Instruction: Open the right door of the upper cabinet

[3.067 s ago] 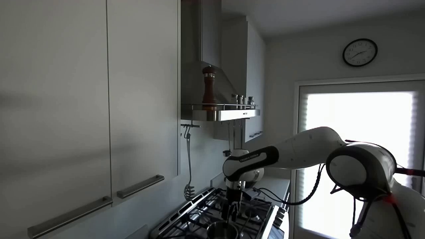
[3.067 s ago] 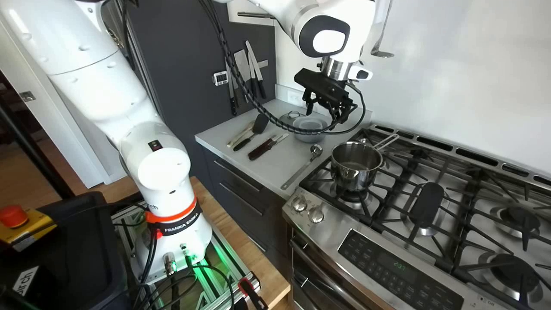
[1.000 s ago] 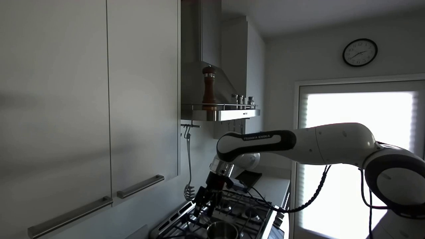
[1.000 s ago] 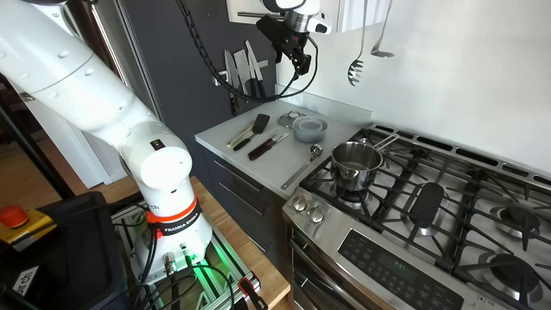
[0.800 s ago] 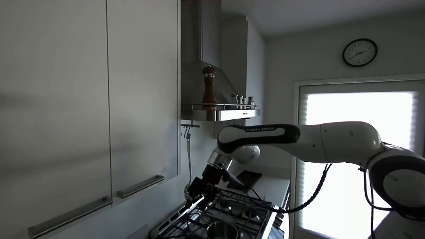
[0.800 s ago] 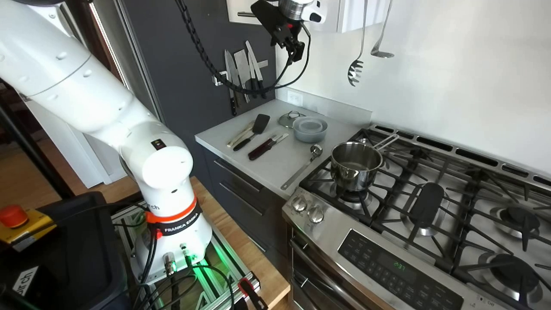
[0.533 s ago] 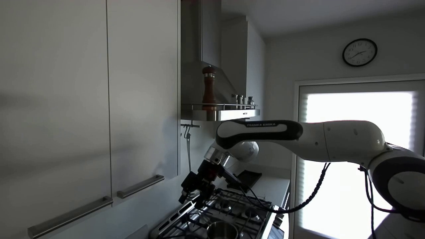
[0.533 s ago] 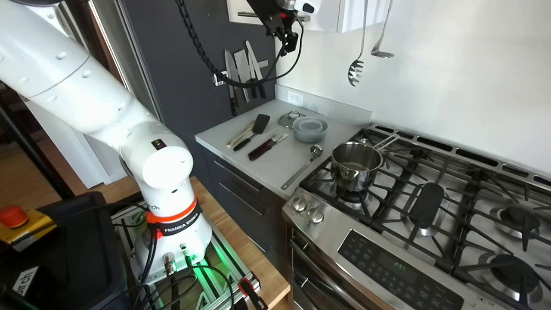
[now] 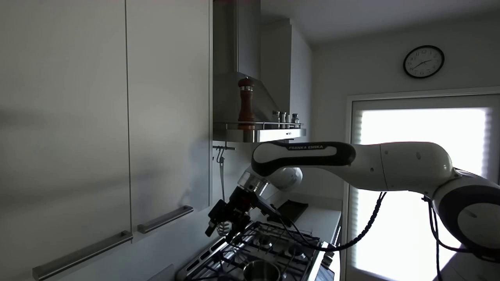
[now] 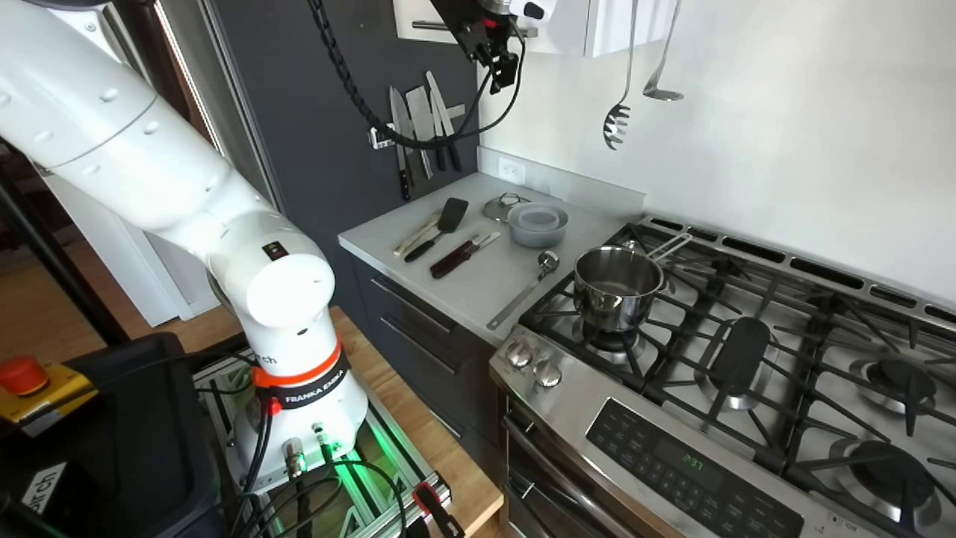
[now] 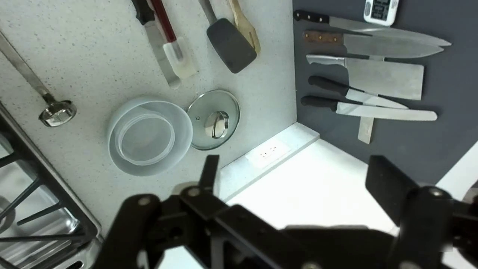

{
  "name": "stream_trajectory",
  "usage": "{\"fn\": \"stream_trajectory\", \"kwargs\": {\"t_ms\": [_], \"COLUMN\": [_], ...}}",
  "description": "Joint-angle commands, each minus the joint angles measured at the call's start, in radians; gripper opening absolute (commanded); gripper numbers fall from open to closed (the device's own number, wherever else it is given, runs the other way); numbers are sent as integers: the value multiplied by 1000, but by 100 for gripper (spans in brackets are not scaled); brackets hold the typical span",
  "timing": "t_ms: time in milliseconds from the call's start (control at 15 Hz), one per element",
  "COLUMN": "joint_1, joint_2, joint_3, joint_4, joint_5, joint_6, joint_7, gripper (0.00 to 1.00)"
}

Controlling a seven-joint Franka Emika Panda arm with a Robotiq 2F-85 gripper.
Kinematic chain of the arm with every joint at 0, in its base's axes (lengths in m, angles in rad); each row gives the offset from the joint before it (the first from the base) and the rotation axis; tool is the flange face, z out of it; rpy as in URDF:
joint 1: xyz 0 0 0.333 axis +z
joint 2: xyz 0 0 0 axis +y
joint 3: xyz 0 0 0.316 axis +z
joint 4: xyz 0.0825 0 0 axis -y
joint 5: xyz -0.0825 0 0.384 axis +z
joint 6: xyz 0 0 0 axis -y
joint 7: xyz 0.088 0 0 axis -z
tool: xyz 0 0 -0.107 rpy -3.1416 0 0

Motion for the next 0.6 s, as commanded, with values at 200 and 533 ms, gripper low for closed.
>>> {"fn": "stream_trajectory", "kwargs": {"t_ms": [200,533], "joint_1": [-3,3], "joint_2": [-37,-59], "joint_3": [129,177], "joint_4": [-37,-55], "joint_5": [10,23], "joint_6": [243,364], "joint_7": [328,548], "gripper": [100,100]}}
